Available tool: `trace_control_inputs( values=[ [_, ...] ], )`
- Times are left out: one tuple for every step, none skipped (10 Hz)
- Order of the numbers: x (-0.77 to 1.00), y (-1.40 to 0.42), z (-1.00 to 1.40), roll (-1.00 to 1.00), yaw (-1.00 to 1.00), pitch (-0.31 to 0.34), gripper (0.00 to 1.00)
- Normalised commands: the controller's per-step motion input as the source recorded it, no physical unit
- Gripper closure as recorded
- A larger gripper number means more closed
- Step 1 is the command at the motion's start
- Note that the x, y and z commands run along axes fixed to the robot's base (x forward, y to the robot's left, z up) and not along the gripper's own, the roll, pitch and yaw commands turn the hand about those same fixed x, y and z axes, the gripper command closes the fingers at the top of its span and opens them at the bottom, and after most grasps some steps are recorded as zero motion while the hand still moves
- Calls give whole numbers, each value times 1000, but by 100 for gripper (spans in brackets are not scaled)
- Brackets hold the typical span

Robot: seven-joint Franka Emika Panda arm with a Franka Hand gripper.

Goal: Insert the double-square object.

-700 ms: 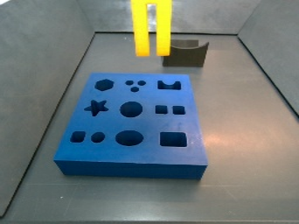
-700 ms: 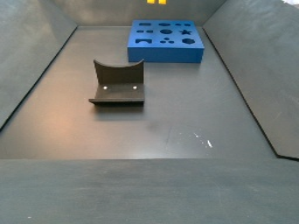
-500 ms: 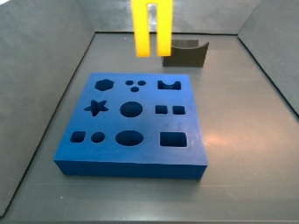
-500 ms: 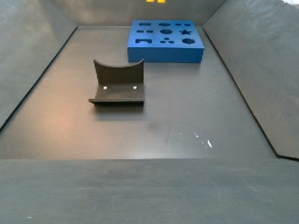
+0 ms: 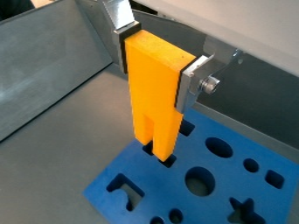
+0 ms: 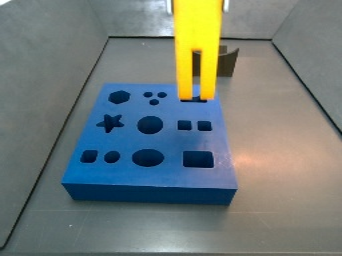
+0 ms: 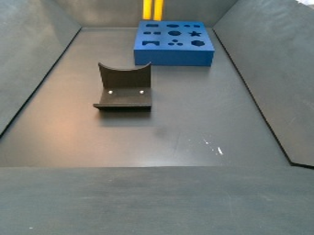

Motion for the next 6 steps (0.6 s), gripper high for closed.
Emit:
trace_control_inputs(
  values=[
    [440, -260, 0, 94, -71, 427, 100],
    [386, -237, 0, 143, -54, 436, 100],
    [237, -214, 0, 151, -3, 350, 100],
    [0, -111, -106, 116, 83, 160, 100],
    [129, -29, -126, 0, 246, 0, 100],
    [154, 0, -169, 0, 209, -80, 100]
  ],
)
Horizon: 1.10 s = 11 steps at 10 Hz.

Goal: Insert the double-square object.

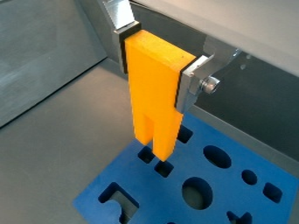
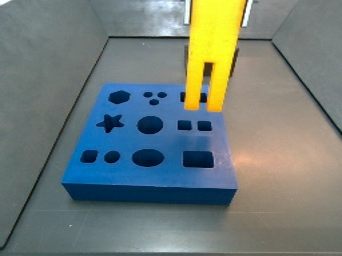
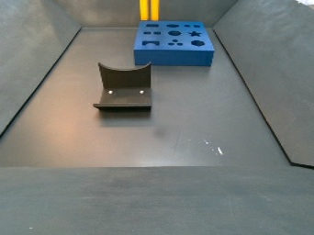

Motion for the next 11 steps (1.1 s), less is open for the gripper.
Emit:
trace_control_inputs(
  values=[
    [0, 43, -300, 21, 223, -156, 100],
    [-71, 37, -277, 134, 334, -183, 100],
    [0, 0, -120, 187, 274, -159, 100],
    [0, -63, -40, 220, 166, -61, 100],
    [0, -91, -40, 237, 163, -54, 100],
    [0, -86, -114, 204, 177, -49, 100],
    [0, -40, -189, 120, 57, -11, 100],
    [0, 0, -297, 80, 9, -10, 100],
    [0, 0, -357, 49, 0, -13, 100],
    [-74, 0, -283, 0, 0, -26, 100],
    [-109, 0, -240, 0, 0, -37, 100]
  ],
)
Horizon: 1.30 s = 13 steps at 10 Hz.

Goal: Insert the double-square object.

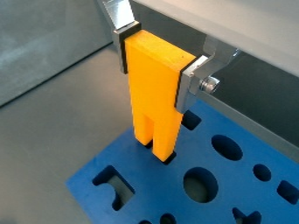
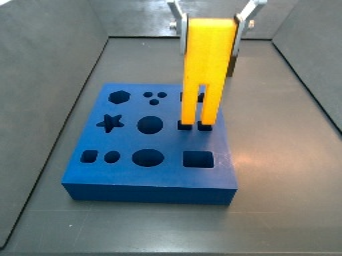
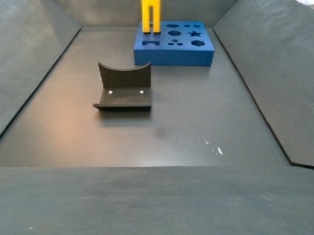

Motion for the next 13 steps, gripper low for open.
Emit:
trace_control_inputs(
  values=[
    [-189, -14, -237, 0, 0, -49, 100],
    [-166, -66, -186, -9, 0, -49, 100],
    [71, -169, -209, -24, 0, -61, 100],
    [211, -91, -243, -14, 0, -71, 100],
    [100, 0, -320, 0, 0, -76, 100],
    [0, 0, -369, 0, 0, -74, 100],
    [-11, 11, -389, 40, 0, -57, 100],
    [-126, 14, -371, 47, 0, -49, 100],
    [-51, 0, -334, 14, 0, -44, 100],
    [340, 0, -280, 0, 0, -27, 100],
    [257, 0, -303, 0, 0, -51, 100],
    [240, 0, -297, 0, 0, -59, 100],
    [34, 0, -237, 0, 0, -51, 100]
  ],
)
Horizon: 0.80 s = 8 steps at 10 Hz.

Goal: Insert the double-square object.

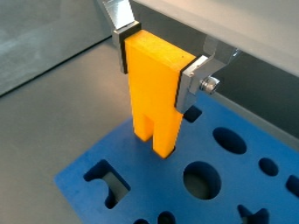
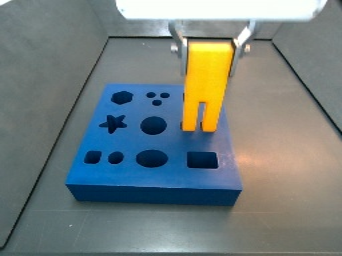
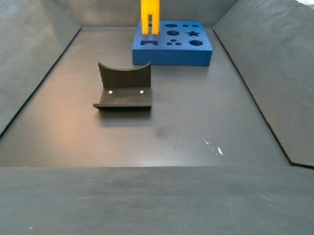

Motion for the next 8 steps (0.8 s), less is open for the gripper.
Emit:
trace_control_inputs(
  values=[
    [0, 0, -380, 0, 0, -54, 100],
    [0, 0, -477, 41, 0, -26, 100],
    [-80, 43, -477, 109, 0, 0, 100],
    [-71, 0, -451, 114, 0, 0, 100],
    [-46, 0, -417, 104, 0, 0, 100],
    [-20, 0, -214, 74, 0, 0, 100],
    [0, 0, 0, -4, 0, 0, 100],
    [0, 0, 0, 0, 0, 0, 100]
  ],
)
